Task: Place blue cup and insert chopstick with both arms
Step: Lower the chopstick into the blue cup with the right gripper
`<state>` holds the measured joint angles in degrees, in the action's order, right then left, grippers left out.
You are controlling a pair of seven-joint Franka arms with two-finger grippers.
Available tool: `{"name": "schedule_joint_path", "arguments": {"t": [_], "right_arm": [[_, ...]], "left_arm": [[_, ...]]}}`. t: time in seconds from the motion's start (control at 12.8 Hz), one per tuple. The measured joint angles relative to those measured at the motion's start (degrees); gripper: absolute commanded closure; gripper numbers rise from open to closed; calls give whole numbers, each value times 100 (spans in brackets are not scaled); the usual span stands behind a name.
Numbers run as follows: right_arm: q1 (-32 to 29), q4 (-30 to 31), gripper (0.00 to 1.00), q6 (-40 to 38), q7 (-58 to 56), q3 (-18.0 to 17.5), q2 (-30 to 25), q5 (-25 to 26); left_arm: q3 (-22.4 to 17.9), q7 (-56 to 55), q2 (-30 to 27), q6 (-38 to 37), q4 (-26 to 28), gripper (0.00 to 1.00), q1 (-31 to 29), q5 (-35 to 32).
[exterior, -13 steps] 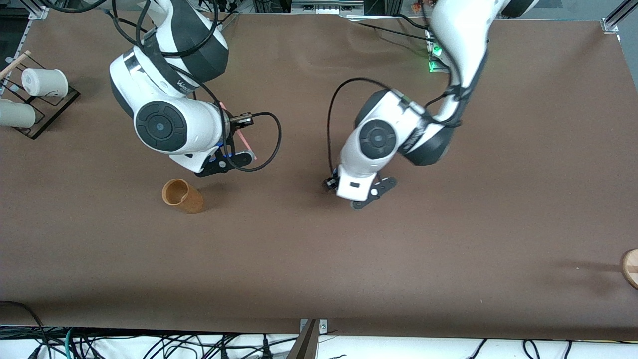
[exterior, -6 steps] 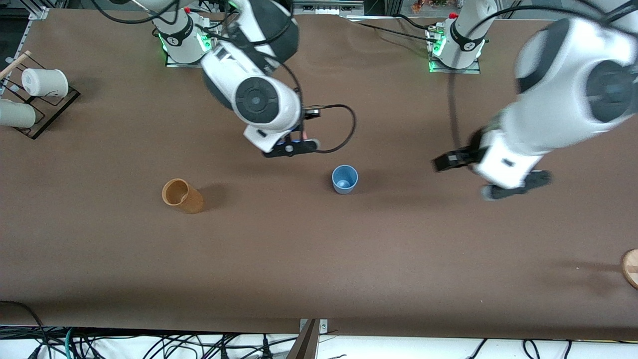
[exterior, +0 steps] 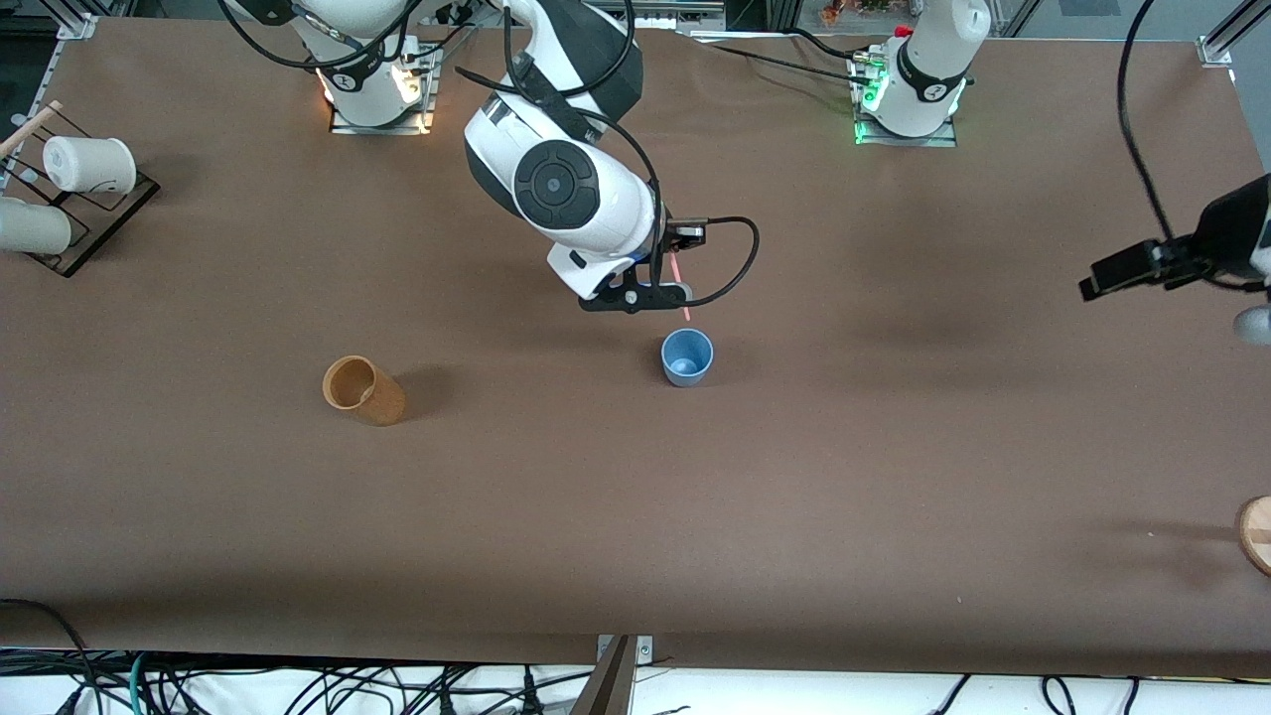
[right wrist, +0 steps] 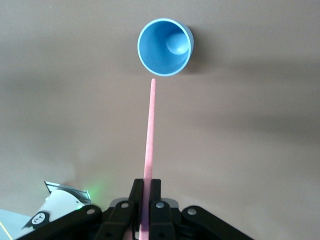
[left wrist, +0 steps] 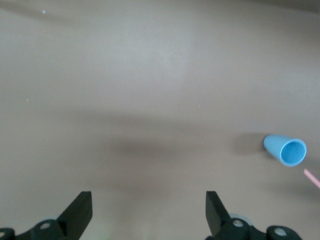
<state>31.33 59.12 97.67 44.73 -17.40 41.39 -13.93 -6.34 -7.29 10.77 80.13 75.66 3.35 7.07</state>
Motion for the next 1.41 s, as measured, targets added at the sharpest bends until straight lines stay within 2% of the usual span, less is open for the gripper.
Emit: {"name": "schedule_joint_path", "arguments": {"t": [0.23,0.7,0.78,0.86,0.94,1.41], "right_arm": [[6,-3,100,140,-23,133,111,0],[154,-5,98,606,-90,280,405,-1],[203,-4,78,628,-90,302,453,-1],[231,-4,53,635,-90,318,493,0],[239,-4,1,639,-90,335,524,0],[63,-188,0,650,-85,499,471,14]], "left_arm": [[-64,699,-420,37,615,0,-24,-72],[-21,1105,-459,89,749,0,26,-289],[-19,1105,-456,92,755,0,32,-287],[-17,1105,-455,95,762,0,37,-287],[-17,1105,-455,97,767,0,38,-286],[-28,1105,-421,112,795,0,9,-286]]}}
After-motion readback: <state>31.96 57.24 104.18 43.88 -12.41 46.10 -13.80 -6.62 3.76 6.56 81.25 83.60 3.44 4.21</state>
